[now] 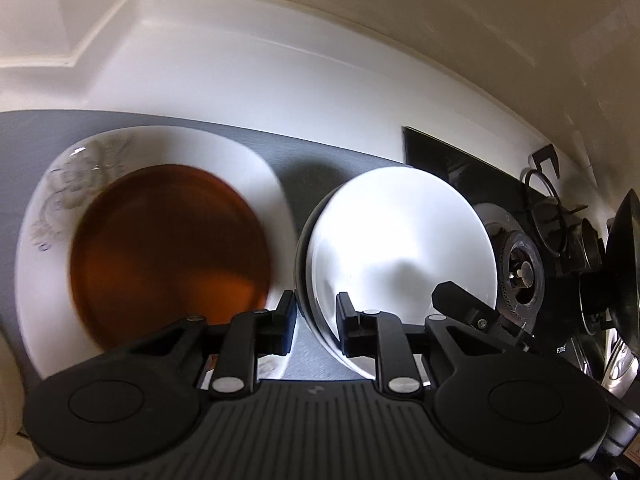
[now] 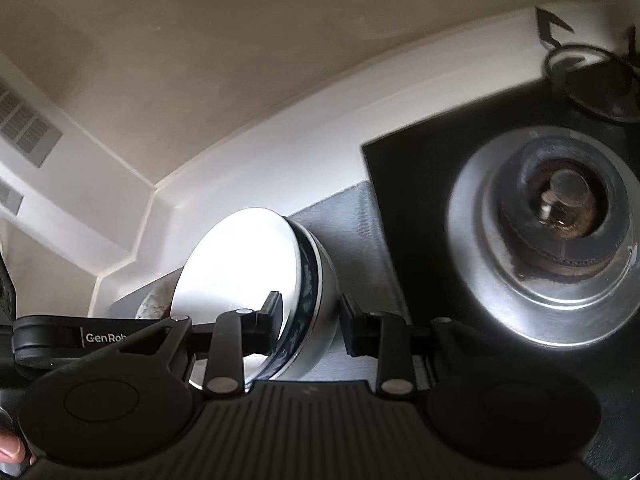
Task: Organize plates and bowls
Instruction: 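Grasp the nested bowl stack rim with both grippers and lift it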
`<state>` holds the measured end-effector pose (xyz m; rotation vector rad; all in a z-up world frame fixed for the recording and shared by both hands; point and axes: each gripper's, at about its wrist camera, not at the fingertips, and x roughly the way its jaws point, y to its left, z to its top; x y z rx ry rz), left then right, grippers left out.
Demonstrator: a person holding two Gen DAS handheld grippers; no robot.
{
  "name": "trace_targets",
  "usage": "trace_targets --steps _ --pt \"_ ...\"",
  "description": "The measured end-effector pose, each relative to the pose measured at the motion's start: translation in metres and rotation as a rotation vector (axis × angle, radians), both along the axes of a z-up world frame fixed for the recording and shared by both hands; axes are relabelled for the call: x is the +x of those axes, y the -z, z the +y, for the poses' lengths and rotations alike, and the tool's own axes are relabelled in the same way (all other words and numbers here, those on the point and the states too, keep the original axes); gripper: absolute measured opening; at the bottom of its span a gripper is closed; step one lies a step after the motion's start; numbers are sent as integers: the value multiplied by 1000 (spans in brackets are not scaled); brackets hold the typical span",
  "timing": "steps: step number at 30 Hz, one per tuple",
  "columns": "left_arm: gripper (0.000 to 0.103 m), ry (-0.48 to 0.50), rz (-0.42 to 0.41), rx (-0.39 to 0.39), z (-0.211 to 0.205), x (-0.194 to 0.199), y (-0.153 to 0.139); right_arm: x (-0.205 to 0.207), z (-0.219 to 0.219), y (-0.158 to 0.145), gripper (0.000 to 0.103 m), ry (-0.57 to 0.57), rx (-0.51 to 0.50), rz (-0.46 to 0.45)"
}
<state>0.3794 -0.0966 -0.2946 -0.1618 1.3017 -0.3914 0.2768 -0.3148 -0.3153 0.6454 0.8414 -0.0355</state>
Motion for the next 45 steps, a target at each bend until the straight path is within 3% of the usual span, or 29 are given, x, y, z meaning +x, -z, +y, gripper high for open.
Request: trace_targets --steps 11,26,32,36,45 --pt "23 -105 -55 36 77 -5 -29 17 69 -14 34 -108 40 -17" --pt "25 -347 -38 79 227 -43 -60 35 202 -27 34 -334 122 -23" --pt "25 -410 0 63 284 -58 -56 34 240 -24 34 -416 140 0" --pt "25 -437 14 86 299 -70 -49 30 262 -20 34 -461 131 24" --pt "26 -491 69 57 326 -82 -29 25 291 -12 34 -546 82 63"
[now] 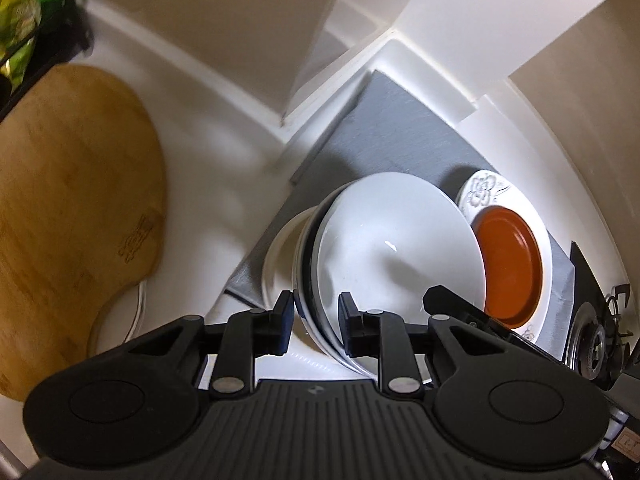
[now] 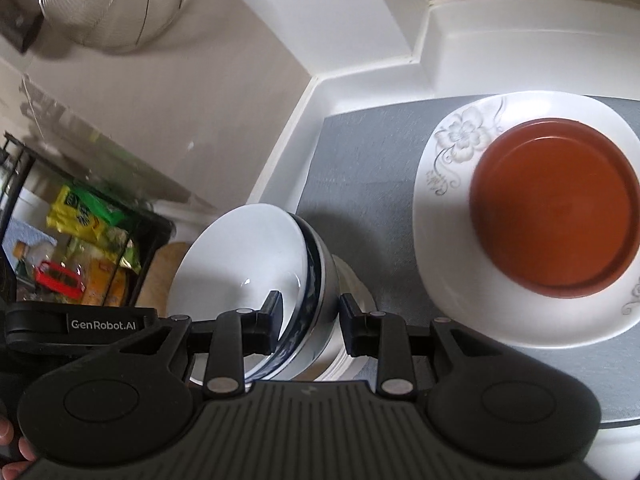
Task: Organize plates and bowls
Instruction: 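Grasp the nested bowl stack rim with both grippers and lift it, then carry the bowl stack with both grippers toward the orange-topped plate stack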
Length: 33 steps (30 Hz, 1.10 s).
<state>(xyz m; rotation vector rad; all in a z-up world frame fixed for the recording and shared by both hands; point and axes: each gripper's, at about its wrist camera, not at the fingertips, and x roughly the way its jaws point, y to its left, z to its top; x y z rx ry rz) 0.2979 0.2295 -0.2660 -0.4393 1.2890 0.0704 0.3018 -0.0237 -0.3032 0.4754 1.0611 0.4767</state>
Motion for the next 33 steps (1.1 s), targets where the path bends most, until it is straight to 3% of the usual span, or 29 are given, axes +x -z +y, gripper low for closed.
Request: trace_targets --steps 8,15,20,28,33 --pt "25 -41 34 -55 8 -5 27 0 11 13 33 -42 -79 7" --pt "25 -32 0 -70 10 -11 30 -4 21 10 33 -121 -171 -37" --pt "25 -19 -16 -109 16 -13 32 -8 15 7 35 -110 -150 -25" --pt "24 7 -40 -97 16 -13 26 -16 -1 -9 35 -95 -125 -50" --pt "26 -3 -66 -113 27 -14 28 -15 -3 -5 20 -118 -79 -57"
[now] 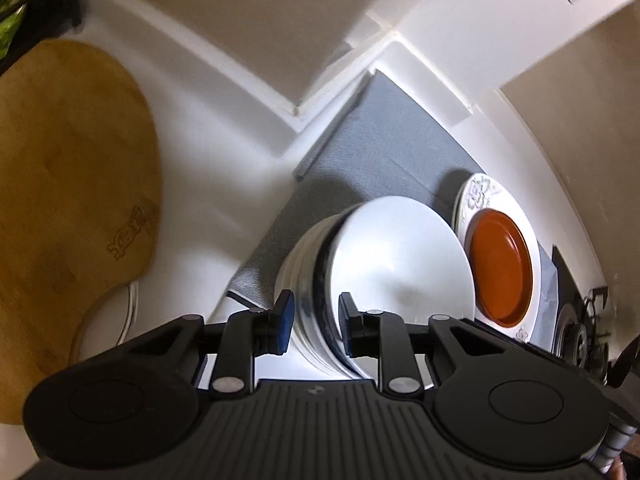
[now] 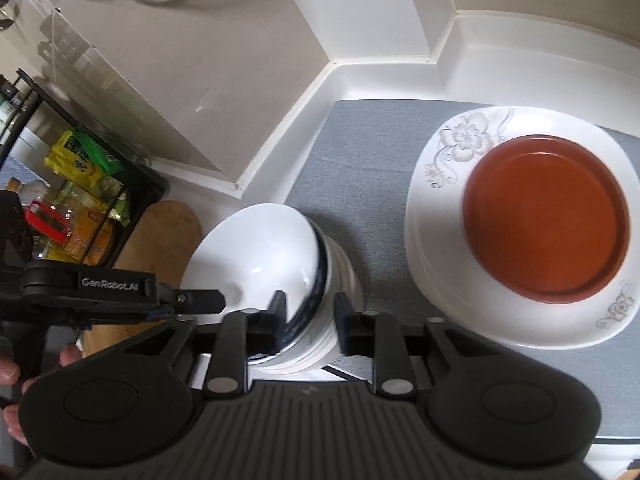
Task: Organize plates and bowls
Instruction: 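Carry the bowl stack with both grippers toward the orange-topped plate stack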
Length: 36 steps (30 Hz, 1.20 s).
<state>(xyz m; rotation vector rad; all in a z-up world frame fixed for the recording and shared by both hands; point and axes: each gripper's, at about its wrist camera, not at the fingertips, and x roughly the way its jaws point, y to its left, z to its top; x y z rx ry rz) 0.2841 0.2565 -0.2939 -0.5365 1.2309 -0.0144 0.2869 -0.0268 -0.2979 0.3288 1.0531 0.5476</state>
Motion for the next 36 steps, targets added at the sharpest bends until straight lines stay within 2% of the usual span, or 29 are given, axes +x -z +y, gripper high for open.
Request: trace_targets --steps 2,5,11,16,18,19,21,23,26,30,32,36 --pt "25 -20 6 -30 3 -2 1 1 1 0 20 -15 -4 -16" --pt "25 -50 13 -26 2 -4 -1 3 -4 3 20 -27 25 -13" --pt "24 -117 25 54 -15 -9 -15 7 -14 11 19 -44 85 6" --pt "25 -168 47 81 -20 -13 -18 10 -19 8 21 -35 141 61" --pt "26 -169 46 88 -22 -13 -19 7 -19 2 24 -56 145 34" --pt "28 -162 45 93 -23 -13 -19 5 -19 -1 27 -57 142 22" --pt "33 -143 48 97 -21 -12 -18 4 -20 -3 46 -37 141 21" --pt "43 -119 50 91 -17 -11 -13 4 -19 -1 48 -10 138 31" --pt "44 -68 48 86 -14 -4 -1 9 -16 3 48 1 117 56" --pt "44 11 61 31 -8 8 16 13 -11 13 49 30 70 125" --pt "45 56 59 15 -4 14 24 13 -10 19 53 46 72 151" --pt "53 109 76 -49 9 26 36 12 -11 32 57 120 103 204"
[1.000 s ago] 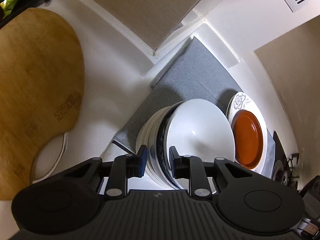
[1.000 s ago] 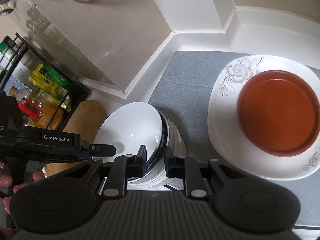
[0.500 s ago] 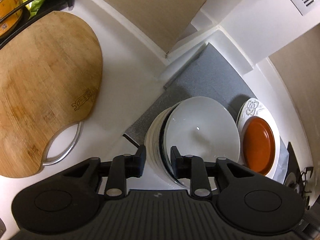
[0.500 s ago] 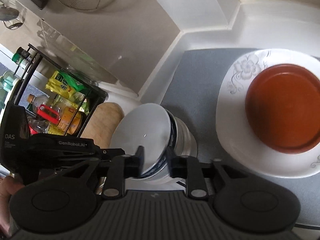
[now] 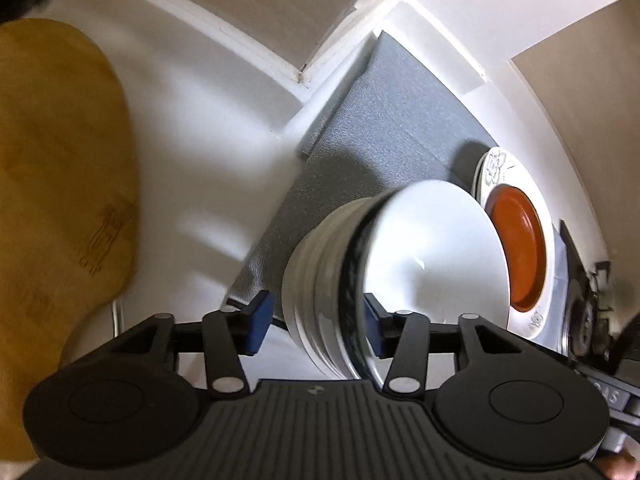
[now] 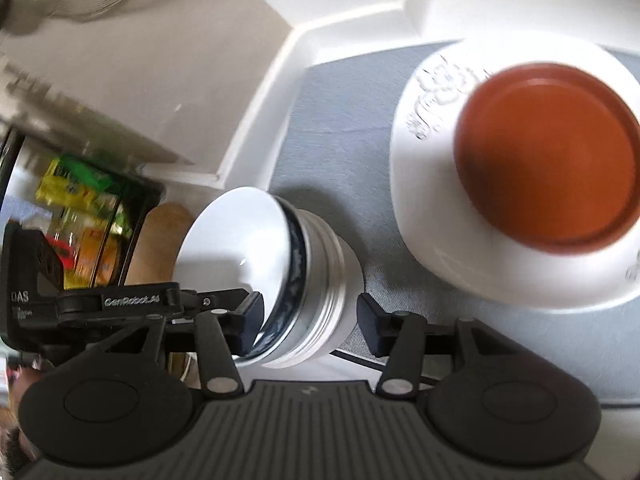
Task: Organize plates and bowls
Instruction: 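Carry the bowl stack with both grippers toward the orange-topped plate stack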
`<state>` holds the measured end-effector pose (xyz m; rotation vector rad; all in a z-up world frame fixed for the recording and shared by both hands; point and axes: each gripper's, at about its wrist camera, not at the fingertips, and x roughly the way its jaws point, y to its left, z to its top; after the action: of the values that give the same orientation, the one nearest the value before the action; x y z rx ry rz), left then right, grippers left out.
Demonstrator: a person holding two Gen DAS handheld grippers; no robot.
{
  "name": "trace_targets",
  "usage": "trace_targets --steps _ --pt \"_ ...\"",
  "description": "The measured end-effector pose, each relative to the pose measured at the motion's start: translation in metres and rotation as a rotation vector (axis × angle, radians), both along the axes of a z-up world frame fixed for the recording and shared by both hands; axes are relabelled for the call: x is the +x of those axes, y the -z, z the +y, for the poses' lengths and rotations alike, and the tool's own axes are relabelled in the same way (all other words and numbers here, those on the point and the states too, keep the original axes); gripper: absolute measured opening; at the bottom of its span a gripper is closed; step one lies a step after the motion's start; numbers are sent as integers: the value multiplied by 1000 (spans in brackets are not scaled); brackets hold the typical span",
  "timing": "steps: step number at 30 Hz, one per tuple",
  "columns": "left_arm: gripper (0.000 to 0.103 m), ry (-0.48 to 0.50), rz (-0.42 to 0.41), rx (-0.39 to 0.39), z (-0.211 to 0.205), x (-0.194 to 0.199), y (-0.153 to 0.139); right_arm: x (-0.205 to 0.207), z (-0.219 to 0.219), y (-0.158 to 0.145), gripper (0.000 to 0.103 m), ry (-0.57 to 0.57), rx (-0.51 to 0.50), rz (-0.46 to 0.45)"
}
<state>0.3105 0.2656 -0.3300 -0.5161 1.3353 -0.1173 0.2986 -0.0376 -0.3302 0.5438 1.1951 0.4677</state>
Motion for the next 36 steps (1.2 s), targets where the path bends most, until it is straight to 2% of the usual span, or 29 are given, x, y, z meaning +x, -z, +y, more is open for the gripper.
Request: trace_targets --steps 2,5,11,17,19,22,23,29,36 --pt "56 23 9 -16 5 5 3 1 1 7 58 28 26 30" --pt "56 86 -15 -7 4 10 1 -1 2 22 72 57 67 44" --pt "53 122 -38 13 -3 12 1 -7 -6 55 73 169 200 120" --pt "53 133 -45 20 -7 11 0 -13 -2 60 73 188 204 87" --pt "52 141 -50 37 -9 10 -2 -15 0 61 72 190 206 80" --pt "43 178 -76 69 -17 7 -9 -16 4 59 72 189 188 56" --pt "42 193 -88 101 -21 6 -12 -14 1 58 72 194 188 52" --pt "42 274 -139 227 -39 2 -23 -16 8 49 65 192 149 7" --pt "42 345 -162 265 -47 0 -29 -19 12 33 50 181 96 -28"
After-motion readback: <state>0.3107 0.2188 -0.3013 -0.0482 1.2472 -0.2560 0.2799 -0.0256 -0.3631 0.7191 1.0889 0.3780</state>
